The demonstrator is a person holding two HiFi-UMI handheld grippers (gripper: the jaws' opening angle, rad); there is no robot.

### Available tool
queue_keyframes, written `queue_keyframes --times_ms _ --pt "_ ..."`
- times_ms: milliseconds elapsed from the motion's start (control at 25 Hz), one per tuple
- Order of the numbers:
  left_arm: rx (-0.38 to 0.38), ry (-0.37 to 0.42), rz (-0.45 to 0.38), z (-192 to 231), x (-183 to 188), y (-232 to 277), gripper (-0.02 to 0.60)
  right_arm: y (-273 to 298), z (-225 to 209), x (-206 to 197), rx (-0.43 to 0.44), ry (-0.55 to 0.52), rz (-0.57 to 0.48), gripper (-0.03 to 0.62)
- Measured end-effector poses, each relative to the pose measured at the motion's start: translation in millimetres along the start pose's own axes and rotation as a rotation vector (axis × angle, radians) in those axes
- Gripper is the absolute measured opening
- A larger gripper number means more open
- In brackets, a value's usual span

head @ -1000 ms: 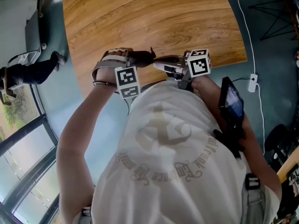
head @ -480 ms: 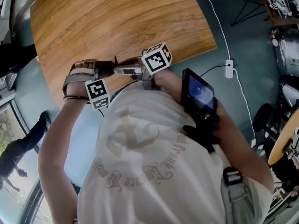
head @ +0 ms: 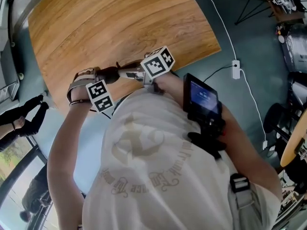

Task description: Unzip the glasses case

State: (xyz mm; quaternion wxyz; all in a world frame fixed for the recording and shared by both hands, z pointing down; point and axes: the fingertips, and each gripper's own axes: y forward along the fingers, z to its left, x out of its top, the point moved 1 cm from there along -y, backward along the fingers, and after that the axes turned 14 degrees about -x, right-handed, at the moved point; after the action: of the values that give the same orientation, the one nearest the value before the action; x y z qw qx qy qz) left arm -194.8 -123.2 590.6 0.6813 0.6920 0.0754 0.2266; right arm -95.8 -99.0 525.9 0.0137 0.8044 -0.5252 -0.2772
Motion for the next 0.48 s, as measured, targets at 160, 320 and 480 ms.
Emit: queue_keyframes --times_ms 160,320,480 --pt "-0.156 -0.106 -0.136 1.0 12.1 13.1 0.313 -26.1 -27.4 17.0 -0.086 0.038 -0.111 0.089" --pt "-0.297 -0.185 -0.197 10.6 6.3 24.1 0.321 -40.6 -47.1 20.3 -0.125 0.08 -0.158 0.089" --pt "-0.342 -0.182 -0.117 22.3 -14.0 44.5 0.322 -45.4 -52.7 18.1 -0.144 0.14 -0.193 0.089"
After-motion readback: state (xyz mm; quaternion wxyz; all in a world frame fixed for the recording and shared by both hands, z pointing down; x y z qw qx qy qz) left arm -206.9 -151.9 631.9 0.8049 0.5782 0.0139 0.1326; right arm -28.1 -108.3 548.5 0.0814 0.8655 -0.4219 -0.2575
